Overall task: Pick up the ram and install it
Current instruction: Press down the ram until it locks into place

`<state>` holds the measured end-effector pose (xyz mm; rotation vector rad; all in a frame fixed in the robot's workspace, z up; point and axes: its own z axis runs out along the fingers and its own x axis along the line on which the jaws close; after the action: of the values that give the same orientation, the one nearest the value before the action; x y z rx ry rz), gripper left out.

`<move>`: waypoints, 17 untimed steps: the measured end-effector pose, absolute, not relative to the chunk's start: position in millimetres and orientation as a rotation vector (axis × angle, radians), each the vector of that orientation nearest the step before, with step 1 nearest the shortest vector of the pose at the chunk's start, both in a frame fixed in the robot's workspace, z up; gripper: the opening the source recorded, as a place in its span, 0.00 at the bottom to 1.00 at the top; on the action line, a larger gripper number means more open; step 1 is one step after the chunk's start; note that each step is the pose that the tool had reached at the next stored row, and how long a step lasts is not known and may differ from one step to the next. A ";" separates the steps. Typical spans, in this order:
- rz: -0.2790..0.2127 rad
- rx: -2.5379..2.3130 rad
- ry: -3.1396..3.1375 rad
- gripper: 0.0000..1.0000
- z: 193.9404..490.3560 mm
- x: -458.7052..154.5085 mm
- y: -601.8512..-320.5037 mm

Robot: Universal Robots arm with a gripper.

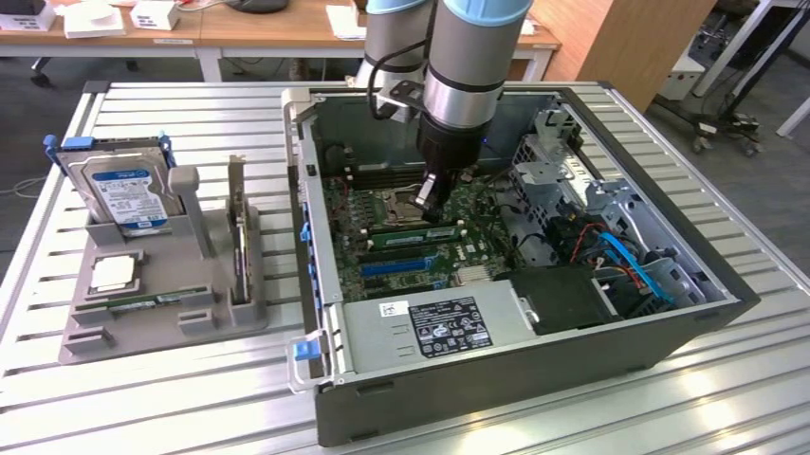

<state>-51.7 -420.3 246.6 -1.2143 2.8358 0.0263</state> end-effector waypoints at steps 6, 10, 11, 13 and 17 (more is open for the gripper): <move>0.026 -1.214 2.836 0.09 246.6 -51.7 -420.3; 0.025 -1.166 2.855 0.09 246.4 -51.7 -419.8; 0.024 -1.143 2.865 0.09 246.5 -51.7 -419.8; 0.022 -1.090 2.885 0.09 246.3 -51.7 -419.8; 0.020 -0.999 2.918 0.09 245.4 -51.7 -419.8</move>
<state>-51.7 -419.8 245.4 -0.9986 2.9175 0.0197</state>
